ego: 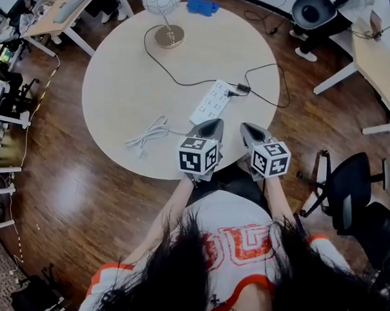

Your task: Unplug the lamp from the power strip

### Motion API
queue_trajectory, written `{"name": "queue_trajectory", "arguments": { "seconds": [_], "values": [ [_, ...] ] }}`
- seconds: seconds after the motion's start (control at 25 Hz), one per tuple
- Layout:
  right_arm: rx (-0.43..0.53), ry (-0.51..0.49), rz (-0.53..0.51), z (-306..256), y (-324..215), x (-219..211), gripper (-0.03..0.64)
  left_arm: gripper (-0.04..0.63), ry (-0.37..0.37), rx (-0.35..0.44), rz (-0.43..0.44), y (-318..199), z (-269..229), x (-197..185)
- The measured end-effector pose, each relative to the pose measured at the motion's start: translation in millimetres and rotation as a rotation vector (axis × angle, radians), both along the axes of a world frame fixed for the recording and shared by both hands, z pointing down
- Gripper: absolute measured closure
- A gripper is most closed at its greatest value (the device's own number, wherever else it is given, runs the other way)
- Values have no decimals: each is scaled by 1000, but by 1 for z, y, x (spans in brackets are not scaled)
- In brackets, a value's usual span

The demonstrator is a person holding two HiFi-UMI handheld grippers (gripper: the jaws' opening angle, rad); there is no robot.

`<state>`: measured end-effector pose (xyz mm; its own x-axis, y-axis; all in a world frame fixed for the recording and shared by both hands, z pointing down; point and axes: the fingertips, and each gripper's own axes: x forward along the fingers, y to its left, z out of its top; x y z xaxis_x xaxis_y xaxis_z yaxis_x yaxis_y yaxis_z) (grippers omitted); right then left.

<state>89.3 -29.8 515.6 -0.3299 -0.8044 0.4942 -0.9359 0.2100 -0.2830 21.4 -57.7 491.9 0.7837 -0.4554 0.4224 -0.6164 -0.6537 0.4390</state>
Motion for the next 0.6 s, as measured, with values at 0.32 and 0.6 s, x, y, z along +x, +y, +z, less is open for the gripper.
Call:
{"name": "queue_trajectory", "arguments": {
  "seconds": [0.32,0.6],
  "values": [
    [14,17,-85,-11,-2,9,615,595,14,13,-70,2,-12,13],
    [24,-3,-154,-17,10,22,615,595,24,8,-147,18,-16,27]
  ]
}}
